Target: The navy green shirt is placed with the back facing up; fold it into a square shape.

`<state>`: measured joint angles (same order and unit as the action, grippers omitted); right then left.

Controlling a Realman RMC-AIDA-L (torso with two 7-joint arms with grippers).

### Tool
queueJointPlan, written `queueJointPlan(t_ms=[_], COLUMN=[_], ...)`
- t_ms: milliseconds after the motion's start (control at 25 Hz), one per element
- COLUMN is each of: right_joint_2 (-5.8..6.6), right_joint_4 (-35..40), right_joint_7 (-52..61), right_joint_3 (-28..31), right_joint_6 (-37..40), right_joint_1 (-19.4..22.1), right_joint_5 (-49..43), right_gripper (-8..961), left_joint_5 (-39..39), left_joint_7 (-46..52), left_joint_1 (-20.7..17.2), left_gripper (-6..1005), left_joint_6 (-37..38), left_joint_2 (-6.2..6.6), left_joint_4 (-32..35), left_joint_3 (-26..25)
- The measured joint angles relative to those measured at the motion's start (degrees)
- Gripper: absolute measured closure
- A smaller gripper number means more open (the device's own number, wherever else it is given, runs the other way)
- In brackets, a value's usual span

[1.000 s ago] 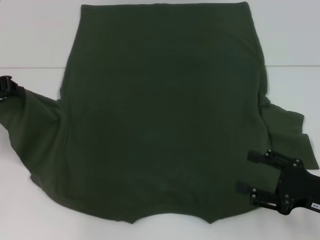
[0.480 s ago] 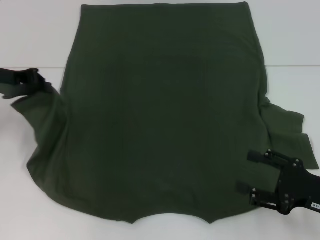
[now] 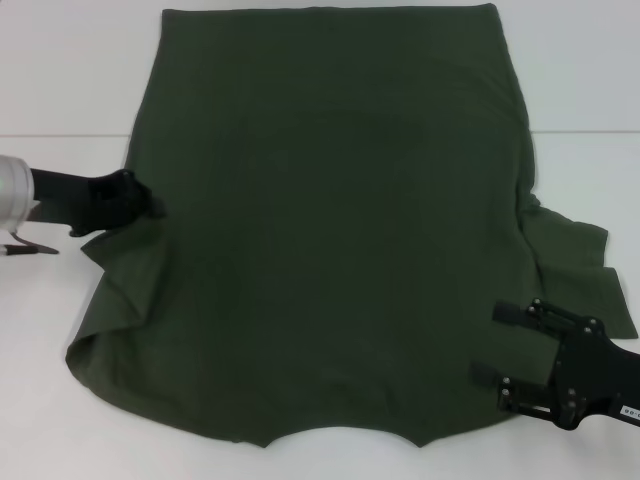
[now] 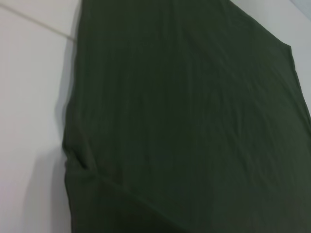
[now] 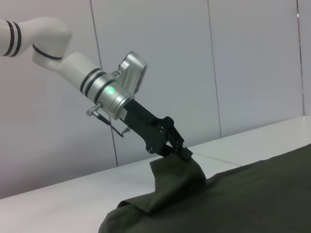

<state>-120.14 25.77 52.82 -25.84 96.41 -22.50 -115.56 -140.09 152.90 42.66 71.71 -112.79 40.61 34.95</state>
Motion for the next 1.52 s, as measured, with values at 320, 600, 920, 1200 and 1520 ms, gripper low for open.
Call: queueJointPlan(t_ms=[320, 600, 920, 1200, 1520], right_joint_2=[0.03, 0.09, 0.09, 0.09, 0.09], right_joint_4=[-0.5, -0.5, -0.6, -0.6, -0.6], right_joint_7=[-0.1, -0.2, -0.2, -0.2, -0.3], right_joint_3=[0.0, 0.0, 0.0, 0.0, 0.0], right_joint_6=[0.0, 0.1, 0.1, -0.1, -0.4], right_joint_1=[-0.2, -0.1, -0.3, -0.3, -0.3], right_joint_5=[-0.1, -0.1, -0.1, 0.0, 0.0], right_gripper=[97, 97, 97, 97, 97], left_joint_5=[7.8, 13.1, 16.4, 17.6, 18.7], left_joint_7=[-1.5, -6.1, -9.7, -10.2, -14.6], left_joint_1=[-1.9, -2.1, -2.7, -3.1, -3.1], left_gripper=[818, 757, 583, 279, 251], left_joint_6=[-3.7, -4.1, -4.8, -5.8, -5.1], left_joint_2=[-1.41, -1.74, -2.63, -3.0, -3.5], left_joint_4=[-3.2, -8.4, -8.6, -8.9, -8.7], left_joint_3=[-0.2, -0.2, -0.2, -0.3, 0.9])
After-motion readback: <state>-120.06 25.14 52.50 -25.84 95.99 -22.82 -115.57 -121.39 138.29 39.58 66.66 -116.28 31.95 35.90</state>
